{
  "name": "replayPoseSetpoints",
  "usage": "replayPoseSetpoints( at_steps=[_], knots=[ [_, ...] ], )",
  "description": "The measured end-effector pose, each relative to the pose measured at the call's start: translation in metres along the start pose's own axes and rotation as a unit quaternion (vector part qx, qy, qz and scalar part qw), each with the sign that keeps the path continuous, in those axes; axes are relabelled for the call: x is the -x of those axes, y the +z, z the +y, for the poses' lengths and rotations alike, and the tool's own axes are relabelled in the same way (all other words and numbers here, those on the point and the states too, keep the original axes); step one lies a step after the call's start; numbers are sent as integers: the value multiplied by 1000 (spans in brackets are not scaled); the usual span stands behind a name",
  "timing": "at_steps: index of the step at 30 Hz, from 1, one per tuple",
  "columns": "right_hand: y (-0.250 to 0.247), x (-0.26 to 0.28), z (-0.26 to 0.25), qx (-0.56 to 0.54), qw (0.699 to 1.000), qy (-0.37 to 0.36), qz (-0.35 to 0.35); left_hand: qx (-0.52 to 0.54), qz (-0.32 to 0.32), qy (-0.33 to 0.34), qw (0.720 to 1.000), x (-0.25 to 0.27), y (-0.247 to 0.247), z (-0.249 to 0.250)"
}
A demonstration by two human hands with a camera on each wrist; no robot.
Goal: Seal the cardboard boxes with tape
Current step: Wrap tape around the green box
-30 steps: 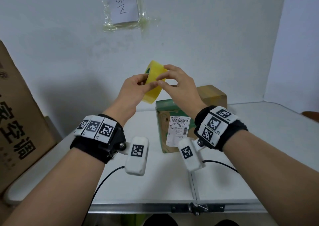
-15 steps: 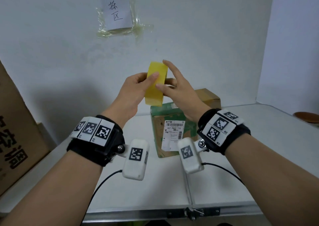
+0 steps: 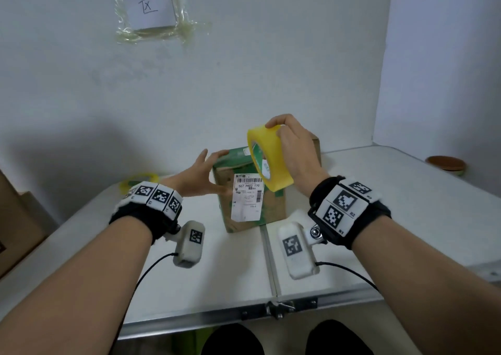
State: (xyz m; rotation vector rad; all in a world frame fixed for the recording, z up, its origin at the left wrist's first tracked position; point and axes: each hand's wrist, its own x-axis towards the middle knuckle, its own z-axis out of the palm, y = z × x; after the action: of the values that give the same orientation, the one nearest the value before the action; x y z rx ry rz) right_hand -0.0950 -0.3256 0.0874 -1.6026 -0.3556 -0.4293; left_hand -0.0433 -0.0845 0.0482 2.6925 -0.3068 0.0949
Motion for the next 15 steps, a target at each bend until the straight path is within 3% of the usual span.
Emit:
replayPoseSetpoints(
  at_steps=[4, 8, 15],
  knots=[
    [2, 5, 13, 13, 1000, 9, -1, 36, 85, -8, 996, 4, 17, -4],
    [12, 5, 26, 28, 999, 20, -6, -3, 119, -30, 992, 4, 21, 1],
    [34, 7, 56, 22, 989, 84, -117, -73, 150, -112, 980, 7, 13, -14]
  ],
)
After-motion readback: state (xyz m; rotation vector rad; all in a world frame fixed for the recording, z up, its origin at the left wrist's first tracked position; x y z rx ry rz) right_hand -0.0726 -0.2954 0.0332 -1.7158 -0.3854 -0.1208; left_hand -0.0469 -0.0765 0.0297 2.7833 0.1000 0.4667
